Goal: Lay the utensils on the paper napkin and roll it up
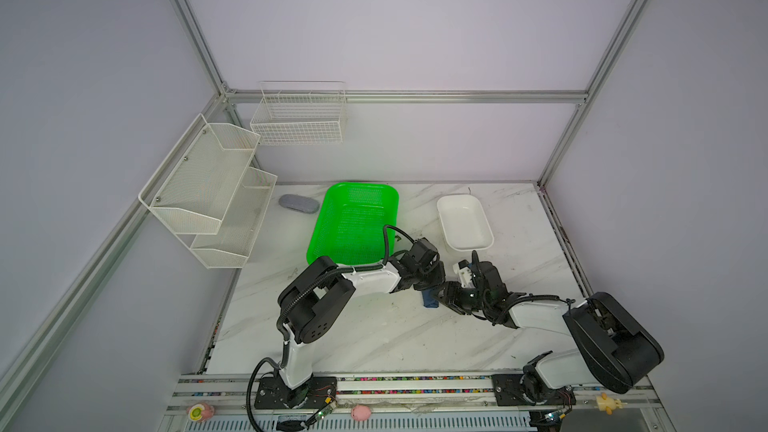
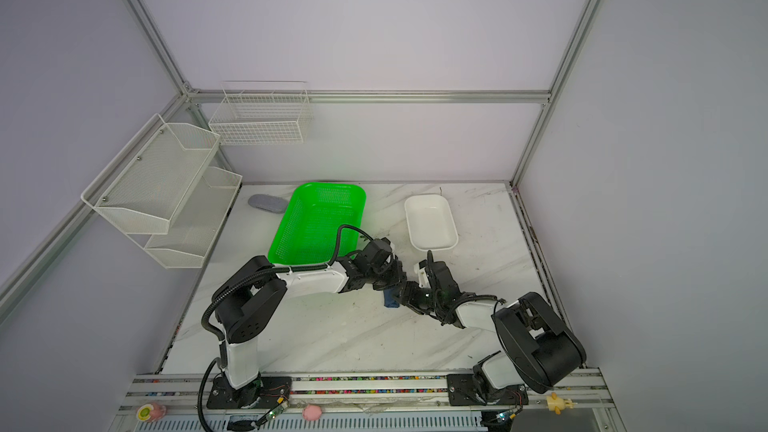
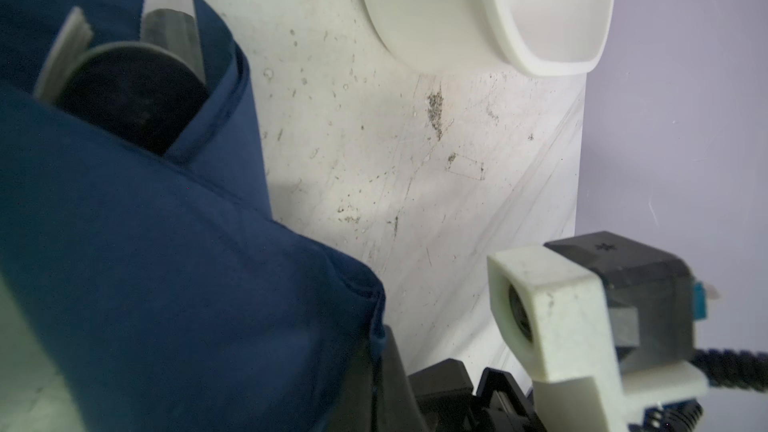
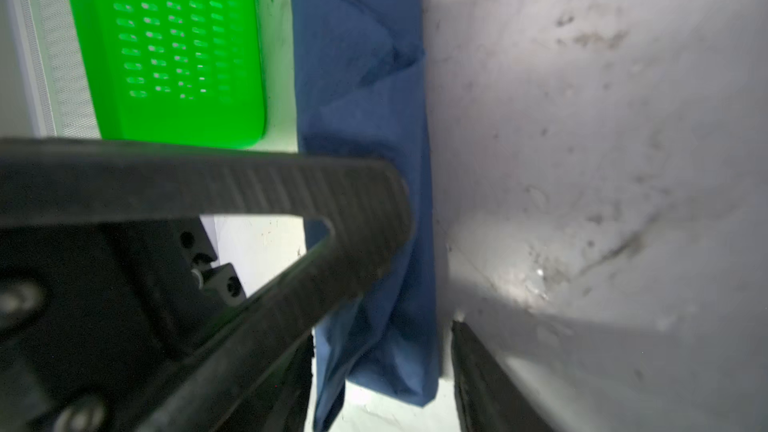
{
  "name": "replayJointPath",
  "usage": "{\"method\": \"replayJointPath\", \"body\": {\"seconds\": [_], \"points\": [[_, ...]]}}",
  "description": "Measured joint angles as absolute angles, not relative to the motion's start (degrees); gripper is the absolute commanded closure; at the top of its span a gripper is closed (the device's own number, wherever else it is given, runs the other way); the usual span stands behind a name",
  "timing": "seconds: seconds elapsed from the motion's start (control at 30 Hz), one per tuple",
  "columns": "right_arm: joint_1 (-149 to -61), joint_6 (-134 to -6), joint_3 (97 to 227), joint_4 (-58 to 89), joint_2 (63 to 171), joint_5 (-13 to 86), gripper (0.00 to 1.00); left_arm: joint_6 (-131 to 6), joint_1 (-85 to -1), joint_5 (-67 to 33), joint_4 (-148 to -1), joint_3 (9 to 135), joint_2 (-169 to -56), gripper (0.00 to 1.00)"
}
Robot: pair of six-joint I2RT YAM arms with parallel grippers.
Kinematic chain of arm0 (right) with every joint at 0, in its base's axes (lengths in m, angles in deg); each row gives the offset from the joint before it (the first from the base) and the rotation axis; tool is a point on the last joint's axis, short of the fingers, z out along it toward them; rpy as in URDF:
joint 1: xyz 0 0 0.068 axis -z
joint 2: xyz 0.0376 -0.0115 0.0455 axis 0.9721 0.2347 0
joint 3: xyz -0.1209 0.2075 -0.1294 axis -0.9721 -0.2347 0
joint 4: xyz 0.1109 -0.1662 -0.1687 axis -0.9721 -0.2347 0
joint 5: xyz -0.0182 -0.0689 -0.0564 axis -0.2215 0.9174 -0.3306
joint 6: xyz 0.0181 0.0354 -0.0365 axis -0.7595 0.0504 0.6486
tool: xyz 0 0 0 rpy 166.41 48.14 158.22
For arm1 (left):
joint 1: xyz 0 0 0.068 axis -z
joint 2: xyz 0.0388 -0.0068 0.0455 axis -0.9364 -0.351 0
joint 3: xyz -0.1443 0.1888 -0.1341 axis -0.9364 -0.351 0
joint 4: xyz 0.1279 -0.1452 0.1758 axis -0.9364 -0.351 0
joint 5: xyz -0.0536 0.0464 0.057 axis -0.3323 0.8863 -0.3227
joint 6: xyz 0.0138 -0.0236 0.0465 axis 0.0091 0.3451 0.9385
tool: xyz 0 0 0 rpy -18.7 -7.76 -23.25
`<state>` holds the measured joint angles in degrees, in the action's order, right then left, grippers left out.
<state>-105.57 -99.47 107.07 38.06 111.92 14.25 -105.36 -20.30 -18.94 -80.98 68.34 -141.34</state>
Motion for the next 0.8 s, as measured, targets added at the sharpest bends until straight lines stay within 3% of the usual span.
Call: {"method": "replayJointPath", "body": {"seconds": [0.2,0.47,0.57,0.67,0.8], "points": [[-105.57,-99.89,107.32,42.24,115.02,14.05,0.55,-105.38,-20.57,-18.52,-80.98,68.47,-141.34,1.0],[-105.55,-99.85,107.16,42.8,116.35,14.82,0.8,-105.18,-19.87,-19.24,-81.07,68.49,-141.34,0.99],[-105.55,-99.89,106.66,42.85,116.35,15.1,0.82,-105.08,-19.74,-19.31,-81.42,68.66,-141.34,0.97],[-105.55,-99.91,106.22,43.44,116.35,15.28,0.84,-104.35,-19.76,-19.2,-82.86,69.43,-141.3,0.91],[-105.55,-99.89,106.05,43.61,116.35,15.32,0.85,-102.12,-19.76,-17.84,-85.81,70.37,-140.21,0.67]]}}
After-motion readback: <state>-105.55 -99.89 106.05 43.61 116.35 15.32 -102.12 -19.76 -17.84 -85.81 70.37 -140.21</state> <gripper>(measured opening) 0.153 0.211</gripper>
